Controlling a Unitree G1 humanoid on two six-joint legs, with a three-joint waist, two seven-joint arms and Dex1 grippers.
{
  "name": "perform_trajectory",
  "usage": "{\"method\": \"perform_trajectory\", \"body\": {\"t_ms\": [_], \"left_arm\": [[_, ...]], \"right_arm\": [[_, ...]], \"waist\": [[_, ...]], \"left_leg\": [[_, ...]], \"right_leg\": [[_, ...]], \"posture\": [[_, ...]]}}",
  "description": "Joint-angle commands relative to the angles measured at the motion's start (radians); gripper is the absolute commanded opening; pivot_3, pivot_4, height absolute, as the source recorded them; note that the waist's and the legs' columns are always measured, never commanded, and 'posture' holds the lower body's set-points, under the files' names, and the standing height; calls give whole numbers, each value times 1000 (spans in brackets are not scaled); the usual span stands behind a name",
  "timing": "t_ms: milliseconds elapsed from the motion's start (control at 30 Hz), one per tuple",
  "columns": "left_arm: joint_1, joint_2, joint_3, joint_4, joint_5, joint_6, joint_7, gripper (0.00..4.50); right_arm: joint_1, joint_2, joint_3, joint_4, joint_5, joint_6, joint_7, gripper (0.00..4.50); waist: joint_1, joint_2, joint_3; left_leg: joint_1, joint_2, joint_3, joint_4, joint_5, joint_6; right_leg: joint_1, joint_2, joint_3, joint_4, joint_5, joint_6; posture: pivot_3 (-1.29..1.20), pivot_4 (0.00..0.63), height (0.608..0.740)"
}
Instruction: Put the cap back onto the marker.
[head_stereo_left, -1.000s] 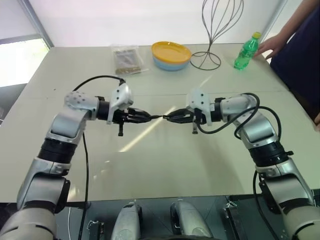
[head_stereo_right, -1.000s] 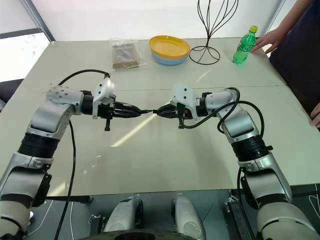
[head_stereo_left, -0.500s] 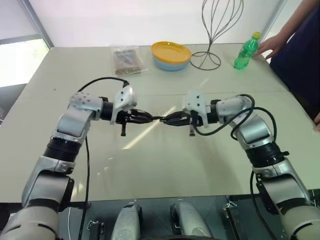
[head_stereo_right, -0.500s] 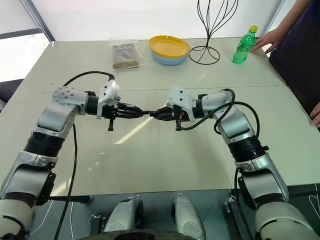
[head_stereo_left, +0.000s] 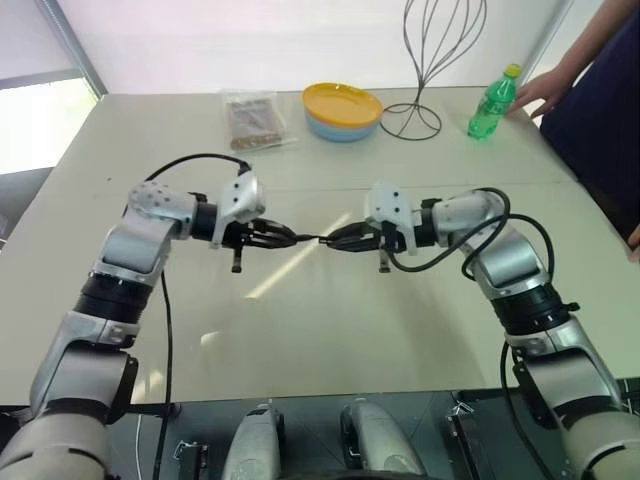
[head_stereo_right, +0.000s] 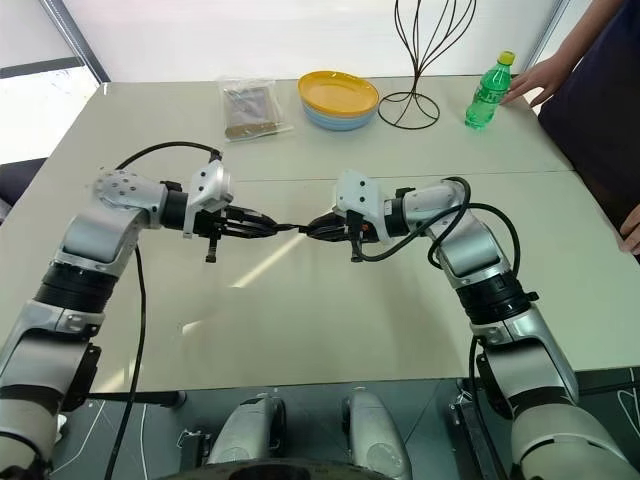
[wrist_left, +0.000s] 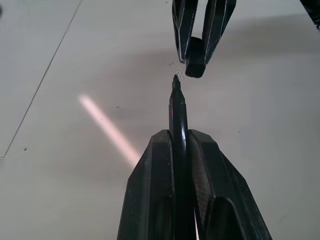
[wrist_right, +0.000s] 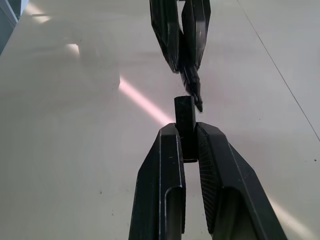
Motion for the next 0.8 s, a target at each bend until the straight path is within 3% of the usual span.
{"method": "perform_trajectory", "body": {"t_ms": [33, 800], "left_arm": [[0, 24, 34, -60, -26, 10, -9, 0], [24, -2, 16, -81, -27, 19, 3, 0]], "right_arm": [[-13, -8, -25, -11, 6, -20, -2, 67], [-18, 5, -21, -15, 15, -23, -8, 67]], "waist": [[1, 0, 0], [0, 0, 0]], "left_leg": [[0, 0, 0, 0, 0, 0], [0, 0, 0, 0, 0, 0]], "right_leg": [[0, 0, 0, 0, 0, 0], [0, 0, 0, 0, 0, 0]], "posture": [[0, 150, 740], [0, 150, 740]]}}
